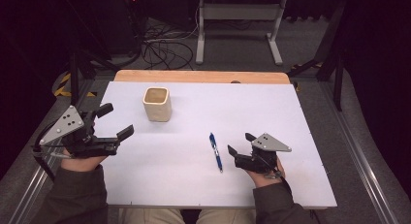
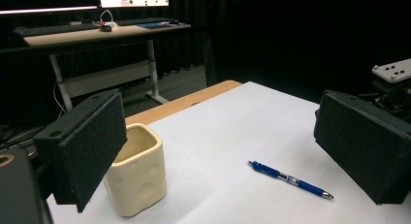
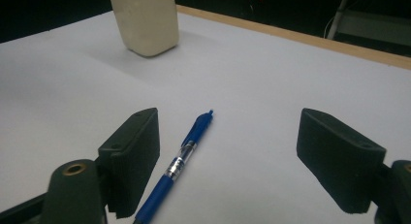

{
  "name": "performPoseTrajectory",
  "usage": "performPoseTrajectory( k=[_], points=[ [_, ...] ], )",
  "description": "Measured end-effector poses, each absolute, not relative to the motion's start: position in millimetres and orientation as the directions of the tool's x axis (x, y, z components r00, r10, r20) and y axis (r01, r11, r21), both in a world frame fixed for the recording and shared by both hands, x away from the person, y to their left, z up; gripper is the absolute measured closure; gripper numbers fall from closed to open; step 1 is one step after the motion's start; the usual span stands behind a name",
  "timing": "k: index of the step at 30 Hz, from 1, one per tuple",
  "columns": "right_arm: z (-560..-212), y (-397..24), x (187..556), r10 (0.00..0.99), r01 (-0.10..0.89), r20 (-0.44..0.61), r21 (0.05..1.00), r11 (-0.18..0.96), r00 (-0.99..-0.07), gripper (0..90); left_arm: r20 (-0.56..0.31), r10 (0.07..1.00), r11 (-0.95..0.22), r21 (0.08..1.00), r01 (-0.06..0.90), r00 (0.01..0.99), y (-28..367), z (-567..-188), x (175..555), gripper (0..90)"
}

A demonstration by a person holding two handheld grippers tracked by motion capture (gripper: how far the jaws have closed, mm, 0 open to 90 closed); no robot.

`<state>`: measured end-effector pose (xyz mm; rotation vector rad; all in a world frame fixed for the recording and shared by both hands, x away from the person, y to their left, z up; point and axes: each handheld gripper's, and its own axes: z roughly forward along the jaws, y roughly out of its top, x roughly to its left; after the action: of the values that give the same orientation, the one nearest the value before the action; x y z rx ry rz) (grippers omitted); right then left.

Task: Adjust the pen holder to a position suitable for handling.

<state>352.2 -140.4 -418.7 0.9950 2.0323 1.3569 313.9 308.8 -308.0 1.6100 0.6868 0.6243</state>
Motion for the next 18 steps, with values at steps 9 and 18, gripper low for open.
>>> performPoseTrajectory(
  k=[9, 18],
  points=[
    [-429.8, -128.4, 351.8, 0.789, 0.342, -0.003, 0.900, 0.270, -0.615, 31.1, 0.020, 0.733, -0.110, 0.990, 0.090, 0.680, 308.8, -308.0, 313.8, 5.6],
    [-440.9, -115.4, 351.7, 0.780, 0.381, -0.006, 0.871, 0.312, -0.626, 31.6, 0.019, 0.732, -0.107, 0.990, 0.088, 0.681, 308.1, -308.4, 314.0, 5.7]
  ],
)
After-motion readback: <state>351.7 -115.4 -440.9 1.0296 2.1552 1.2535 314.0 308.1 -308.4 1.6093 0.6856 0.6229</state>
